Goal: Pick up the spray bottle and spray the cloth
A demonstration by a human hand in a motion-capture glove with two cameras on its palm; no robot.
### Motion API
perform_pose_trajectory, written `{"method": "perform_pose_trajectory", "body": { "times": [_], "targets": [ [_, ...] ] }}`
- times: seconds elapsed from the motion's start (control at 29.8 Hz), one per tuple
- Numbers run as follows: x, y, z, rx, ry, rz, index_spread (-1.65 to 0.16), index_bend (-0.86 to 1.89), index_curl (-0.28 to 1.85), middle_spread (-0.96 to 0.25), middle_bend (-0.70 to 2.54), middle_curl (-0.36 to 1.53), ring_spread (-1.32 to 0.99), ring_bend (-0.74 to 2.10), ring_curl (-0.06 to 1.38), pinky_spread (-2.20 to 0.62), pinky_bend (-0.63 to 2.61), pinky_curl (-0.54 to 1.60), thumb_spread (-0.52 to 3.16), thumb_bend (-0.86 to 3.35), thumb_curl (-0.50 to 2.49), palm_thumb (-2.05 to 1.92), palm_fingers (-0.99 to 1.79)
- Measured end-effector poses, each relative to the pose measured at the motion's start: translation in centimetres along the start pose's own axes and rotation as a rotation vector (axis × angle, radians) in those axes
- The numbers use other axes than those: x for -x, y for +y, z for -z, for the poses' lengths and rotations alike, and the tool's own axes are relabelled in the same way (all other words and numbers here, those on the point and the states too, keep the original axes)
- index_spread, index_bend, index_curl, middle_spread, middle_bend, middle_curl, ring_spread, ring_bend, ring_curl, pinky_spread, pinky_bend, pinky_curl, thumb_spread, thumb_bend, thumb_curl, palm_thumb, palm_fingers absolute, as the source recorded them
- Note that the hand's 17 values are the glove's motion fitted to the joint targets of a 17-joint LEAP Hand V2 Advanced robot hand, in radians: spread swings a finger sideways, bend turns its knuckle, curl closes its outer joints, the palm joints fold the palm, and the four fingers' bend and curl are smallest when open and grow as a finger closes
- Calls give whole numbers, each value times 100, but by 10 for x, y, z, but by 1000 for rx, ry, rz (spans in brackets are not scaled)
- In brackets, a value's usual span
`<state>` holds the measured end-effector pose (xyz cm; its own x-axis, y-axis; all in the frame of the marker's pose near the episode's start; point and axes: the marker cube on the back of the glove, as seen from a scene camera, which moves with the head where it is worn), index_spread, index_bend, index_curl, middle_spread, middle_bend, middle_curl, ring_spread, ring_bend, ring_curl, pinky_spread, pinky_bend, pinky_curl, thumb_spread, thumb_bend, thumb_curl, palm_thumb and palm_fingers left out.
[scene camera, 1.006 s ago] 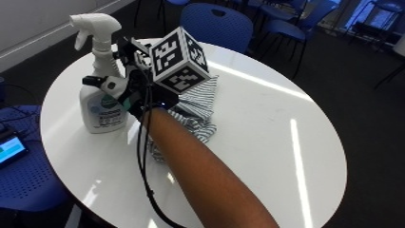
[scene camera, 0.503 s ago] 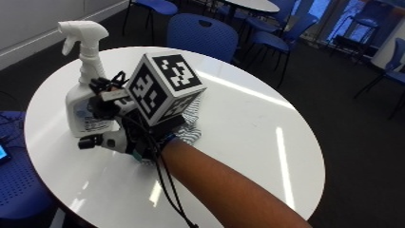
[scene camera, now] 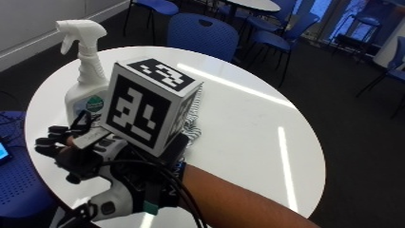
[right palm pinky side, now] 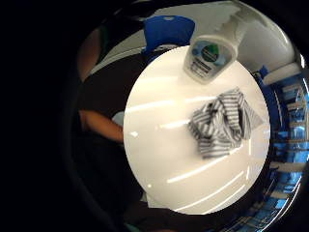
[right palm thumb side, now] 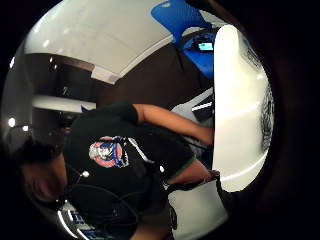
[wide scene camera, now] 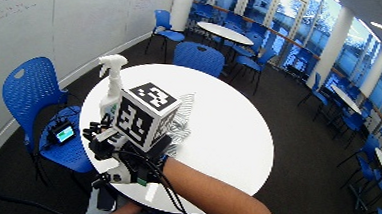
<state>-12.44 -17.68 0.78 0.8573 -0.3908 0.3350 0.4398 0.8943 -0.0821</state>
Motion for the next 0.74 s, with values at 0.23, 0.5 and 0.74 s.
{"method": "perform_pose_trajectory", "body": {
  "times": [0.23,0.5,0.74],
  "targets": [
    [13,36,-2,-25,28,23,-42,16,30,-7,20,35,-4,31,30,26,31,31,99,-3,32,30,31],
    [12,66,-6,-49,72,13,-44,15,29,-8,19,34,-5,29,30,26,28,31,99,-3,30,28,30],
    [2,78,-1,-52,89,-37,-44,15,29,-8,19,33,-5,29,30,26,27,32,100,-3,30,26,29]
  ]
}}
